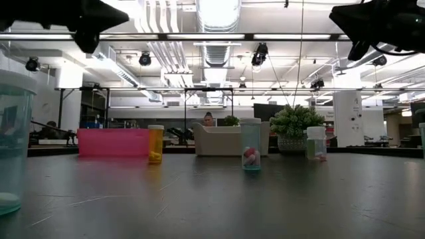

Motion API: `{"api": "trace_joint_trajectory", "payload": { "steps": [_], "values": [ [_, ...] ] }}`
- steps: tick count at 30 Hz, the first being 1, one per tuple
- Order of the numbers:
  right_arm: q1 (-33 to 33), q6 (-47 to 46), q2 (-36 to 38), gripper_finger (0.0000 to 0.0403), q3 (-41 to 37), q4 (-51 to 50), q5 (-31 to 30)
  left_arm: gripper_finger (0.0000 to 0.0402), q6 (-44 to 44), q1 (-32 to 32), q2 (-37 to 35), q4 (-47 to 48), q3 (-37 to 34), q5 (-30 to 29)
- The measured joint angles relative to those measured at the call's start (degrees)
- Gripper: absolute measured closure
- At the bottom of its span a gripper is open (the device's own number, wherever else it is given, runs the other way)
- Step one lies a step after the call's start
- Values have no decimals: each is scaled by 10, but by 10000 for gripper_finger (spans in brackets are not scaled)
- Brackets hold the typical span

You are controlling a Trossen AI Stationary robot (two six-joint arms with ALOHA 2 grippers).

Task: Pick and place medicine bottles into bin by pill shape (circle, oval)
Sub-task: Put the orange tablet bottle into the pink bin

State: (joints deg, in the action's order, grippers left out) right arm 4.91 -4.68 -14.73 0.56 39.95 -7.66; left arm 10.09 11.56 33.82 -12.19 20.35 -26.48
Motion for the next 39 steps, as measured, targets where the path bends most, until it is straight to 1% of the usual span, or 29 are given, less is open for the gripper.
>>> {"api": "trace_joint_trajectory", "payload": {
  "steps": [7, 10, 13, 15, 18, 21, 25, 28, 36, 39],
  "values": [
    [0, 27, 0, 342, 0, -8, 0, 402, 20, -19, 147, 199, 142, 9],
    [0, 29, -1, 342, 0, -9, 0, 402, 44, -36, 214, 291, 205, 45],
    [0, 49, 1, 342, 0, 1, 0, 402, 47, -54, 283, 386, 265, 95],
    [0, 65, 0, 342, 2, 9, 0, 402, 46, -61, 329, 431, 299, 126],
    [0, 69, -1, 342, 6, 6, 0, 402, 46, -67, 381, 483, 348, 142],
    [0, 80, 0, 342, 7, -1, 0, 402, 40, -68, 430, 517, 381, 151],
    [0, 99, -1, 342, 7, -8, 0, 393, 19, -70, 478, 517, 410, 180],
    [0, 98, 0, 342, 8, -7, 0, 360, 14, -74, 505, 519, 417, 184],
    [0, 99, 0, 342, 9, -8, 0, 219, 16, -84, 543, 519, 417, 183],
    [0, 99, 0, 342, 9, -7, 0, 182, 15, -84, 555, 517, 416, 182]
  ]
}}
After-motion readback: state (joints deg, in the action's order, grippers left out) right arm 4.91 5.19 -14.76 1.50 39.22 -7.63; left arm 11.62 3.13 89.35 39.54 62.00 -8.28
